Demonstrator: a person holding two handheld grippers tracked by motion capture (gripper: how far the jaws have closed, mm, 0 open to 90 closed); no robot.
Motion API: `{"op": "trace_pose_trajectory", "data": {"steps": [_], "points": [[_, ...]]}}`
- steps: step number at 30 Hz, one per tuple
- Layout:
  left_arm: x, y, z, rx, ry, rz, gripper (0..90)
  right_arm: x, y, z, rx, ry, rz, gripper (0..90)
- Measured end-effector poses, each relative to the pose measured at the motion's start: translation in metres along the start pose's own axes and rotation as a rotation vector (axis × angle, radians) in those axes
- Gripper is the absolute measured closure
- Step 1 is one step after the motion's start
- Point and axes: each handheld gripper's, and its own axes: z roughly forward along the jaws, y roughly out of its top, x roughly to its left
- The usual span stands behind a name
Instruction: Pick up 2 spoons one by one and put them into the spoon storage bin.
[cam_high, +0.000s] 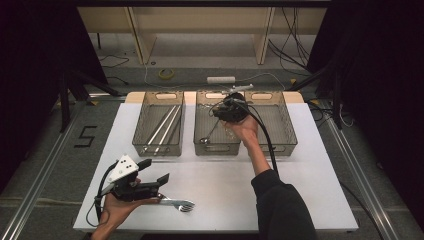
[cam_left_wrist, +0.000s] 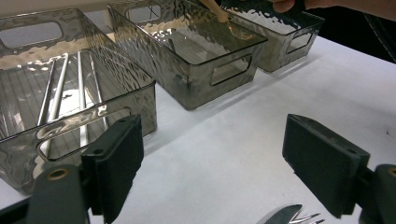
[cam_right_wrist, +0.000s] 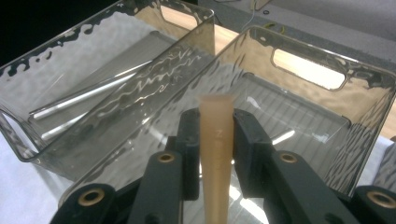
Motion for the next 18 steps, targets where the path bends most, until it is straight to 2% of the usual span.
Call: {"op": "trace_pose_trajectory", "data": {"steps": [13,15,18], "points": [[0.0,0.0,0.001,0.001,-0.002,0.0,20.0,0.0,-0.009,0.007,0.03,-0.003,0.005,73.7],[0.0,0.0,0.0,0.003,-0.002,-0.001,20.0,-0.001,-0.01,0.01,0.037,0.014,0.013,73.2],[0.0,0.0,0.0,0.002,-0.002,-0.005,20.0,0.0,-0.011,0.011,0.046,0.016,0.02,70.1]]}}
